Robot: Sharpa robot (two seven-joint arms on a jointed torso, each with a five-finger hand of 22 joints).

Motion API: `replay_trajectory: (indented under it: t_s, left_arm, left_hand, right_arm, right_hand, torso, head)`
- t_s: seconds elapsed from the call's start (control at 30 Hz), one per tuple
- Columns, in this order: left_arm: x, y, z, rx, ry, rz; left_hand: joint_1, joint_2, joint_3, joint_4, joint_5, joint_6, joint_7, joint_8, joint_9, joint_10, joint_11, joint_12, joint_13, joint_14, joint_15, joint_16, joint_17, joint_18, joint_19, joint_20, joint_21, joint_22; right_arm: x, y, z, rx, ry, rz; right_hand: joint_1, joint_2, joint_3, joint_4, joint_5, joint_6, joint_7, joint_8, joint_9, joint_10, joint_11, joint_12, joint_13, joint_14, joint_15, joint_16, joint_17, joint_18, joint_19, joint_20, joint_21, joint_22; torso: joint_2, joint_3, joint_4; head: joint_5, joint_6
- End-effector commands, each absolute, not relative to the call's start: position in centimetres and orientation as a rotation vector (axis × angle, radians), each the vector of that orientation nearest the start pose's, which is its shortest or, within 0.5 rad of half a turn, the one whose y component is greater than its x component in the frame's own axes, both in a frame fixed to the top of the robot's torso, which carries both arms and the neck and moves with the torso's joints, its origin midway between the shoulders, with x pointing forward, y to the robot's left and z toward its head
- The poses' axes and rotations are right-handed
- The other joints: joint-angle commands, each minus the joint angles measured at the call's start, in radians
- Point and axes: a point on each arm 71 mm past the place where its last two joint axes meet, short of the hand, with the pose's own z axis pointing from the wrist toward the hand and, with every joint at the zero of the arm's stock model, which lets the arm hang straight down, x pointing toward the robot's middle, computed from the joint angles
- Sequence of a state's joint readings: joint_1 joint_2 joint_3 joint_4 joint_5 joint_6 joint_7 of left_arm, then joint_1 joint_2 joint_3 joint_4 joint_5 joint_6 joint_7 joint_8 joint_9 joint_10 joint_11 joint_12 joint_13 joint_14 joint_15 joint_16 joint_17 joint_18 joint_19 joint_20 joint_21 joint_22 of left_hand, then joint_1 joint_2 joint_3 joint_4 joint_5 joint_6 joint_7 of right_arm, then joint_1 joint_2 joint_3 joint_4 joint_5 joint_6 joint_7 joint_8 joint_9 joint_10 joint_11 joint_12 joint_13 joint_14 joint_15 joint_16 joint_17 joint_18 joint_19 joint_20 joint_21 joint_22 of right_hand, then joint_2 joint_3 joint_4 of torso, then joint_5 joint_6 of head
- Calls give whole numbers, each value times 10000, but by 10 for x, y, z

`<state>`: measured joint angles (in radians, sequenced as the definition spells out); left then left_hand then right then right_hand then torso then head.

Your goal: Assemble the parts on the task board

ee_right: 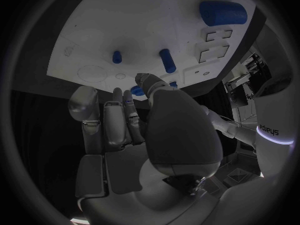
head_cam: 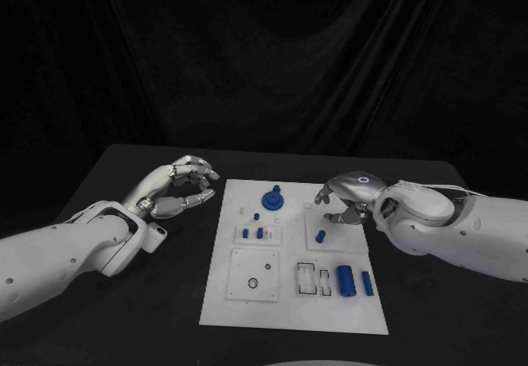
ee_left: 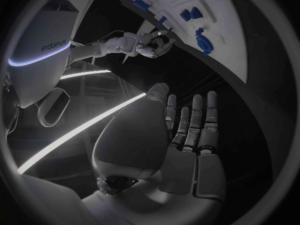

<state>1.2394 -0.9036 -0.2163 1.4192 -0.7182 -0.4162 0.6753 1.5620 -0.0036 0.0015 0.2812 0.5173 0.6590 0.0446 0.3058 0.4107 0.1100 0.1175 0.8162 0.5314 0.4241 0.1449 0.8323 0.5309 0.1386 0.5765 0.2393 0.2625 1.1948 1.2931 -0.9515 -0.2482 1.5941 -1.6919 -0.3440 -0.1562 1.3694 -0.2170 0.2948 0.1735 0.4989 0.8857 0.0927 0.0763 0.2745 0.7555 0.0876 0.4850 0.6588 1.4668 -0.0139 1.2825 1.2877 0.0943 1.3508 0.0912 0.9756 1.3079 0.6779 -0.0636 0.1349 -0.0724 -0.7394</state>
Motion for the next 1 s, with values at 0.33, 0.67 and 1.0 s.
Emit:
replay_trajectory:
  t_s: [0.33, 0.67, 1.0]
  left_arm:
    - [467, 249, -195, -964, 13449, -13771]
    - [467, 251, -195, -991, 13486, -13745]
    - [468, 251, -196, -1038, 13588, -13730]
  left_hand:
    - [144, 65, -163, 49, 69, -258, 113, 324, 64, -21, 69, 101, -84, 27, 74, -92, -70, 158, 78, 10, -128, 13]
    - [-144, 279, -492, 77, -128, -577, 138, 862, 33, -115, 59, 275, -277, -290, 170, -407, -263, 113, -305, 90, -697, -179]
    - [-100, 306, -505, 69, -20, -617, 148, 938, 11, -124, 83, 305, -313, -285, 187, -436, -286, 118, -309, 118, -786, -226]
  right_arm:
    - [456, -247, -217, -3858, 17160, 3650]
    - [457, -253, -224, -3688, 17225, 3471]
    - [457, -255, -230, -3651, 17411, 3340]
  right_hand:
    - [-169, 36, -211, 0, 95, 51, -77, 6, 71, -251, 48, -40, -74, -192, 122, -281, -289, 212, -215, 98, -502, 1067]
    - [-130, 141, -204, -55, 369, 324, -90, 107, 158, -155, 31, 100, -112, -225, 93, -232, -318, 222, -219, 101, -489, 1082]
    - [-79, 201, -139, -97, 369, 397, -34, 117, 183, -39, 7, 177, -145, -219, 81, -204, -335, 217, -192, 92, -454, 1093]
  torso:
    - [-67, -1, 9]
    - [-91, 6, 31]
    - [-110, 14, 6]
  head:
    - [2, -152]
    - [-7, -221]
    - [23, -259]
